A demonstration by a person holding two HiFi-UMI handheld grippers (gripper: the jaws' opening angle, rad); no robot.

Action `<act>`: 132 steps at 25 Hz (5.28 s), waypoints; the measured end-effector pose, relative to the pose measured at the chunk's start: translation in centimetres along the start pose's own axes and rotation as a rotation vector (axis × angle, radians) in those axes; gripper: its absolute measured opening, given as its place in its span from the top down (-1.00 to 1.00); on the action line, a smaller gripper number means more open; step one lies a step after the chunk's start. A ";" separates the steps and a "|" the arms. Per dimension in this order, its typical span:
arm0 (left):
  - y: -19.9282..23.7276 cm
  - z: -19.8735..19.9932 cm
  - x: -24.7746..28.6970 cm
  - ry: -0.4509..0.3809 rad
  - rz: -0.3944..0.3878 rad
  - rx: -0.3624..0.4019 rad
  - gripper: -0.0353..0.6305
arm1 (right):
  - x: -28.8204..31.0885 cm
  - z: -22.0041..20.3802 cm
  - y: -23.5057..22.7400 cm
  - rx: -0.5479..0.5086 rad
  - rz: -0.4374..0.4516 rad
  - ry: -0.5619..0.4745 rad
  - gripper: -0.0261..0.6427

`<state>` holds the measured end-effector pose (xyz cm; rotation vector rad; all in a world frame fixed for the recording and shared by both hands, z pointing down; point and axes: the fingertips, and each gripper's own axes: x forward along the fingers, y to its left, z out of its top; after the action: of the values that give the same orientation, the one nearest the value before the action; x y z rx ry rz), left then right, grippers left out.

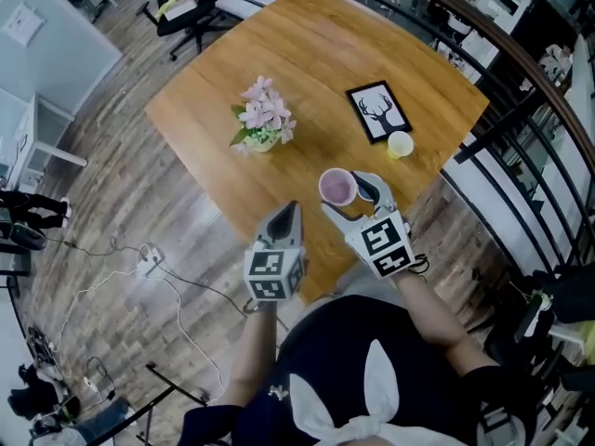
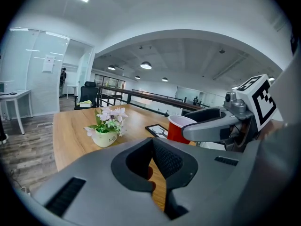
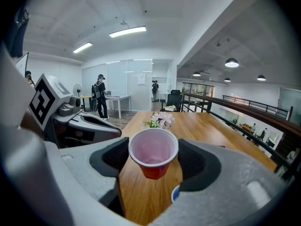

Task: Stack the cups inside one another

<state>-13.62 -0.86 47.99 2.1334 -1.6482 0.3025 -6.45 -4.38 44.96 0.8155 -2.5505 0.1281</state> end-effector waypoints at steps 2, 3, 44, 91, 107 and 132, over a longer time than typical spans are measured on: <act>-0.9 0.3 0.2 0.007 -0.023 0.013 0.85 | -0.5 -0.4 -0.7 0.011 -0.022 0.001 -0.05; -1.3 0.6 0.3 0.007 -0.030 0.016 0.85 | -0.8 -0.5 -1.0 0.017 -0.033 0.001 -0.05; -3.2 -1.1 5.3 0.093 -0.061 0.023 0.85 | -1.2 -7.9 -10.1 0.131 -0.158 0.096 -0.05; -2.9 -2.1 6.4 0.130 -0.030 0.021 0.85 | 1.4 -14.4 -9.3 0.152 -0.055 0.212 -0.11; -4.5 -1.3 7.3 0.120 -0.041 0.028 0.85 | -0.6 -11.6 -12.6 0.136 -0.116 0.137 -0.11; -5.7 -0.7 12.2 0.160 -0.072 0.022 0.85 | 0.6 -9.8 -23.4 0.125 -0.230 0.111 -0.11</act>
<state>-4.77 -9.93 52.63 2.1195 -1.4811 0.4586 10.29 -21.74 52.83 1.1106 -2.3451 0.2542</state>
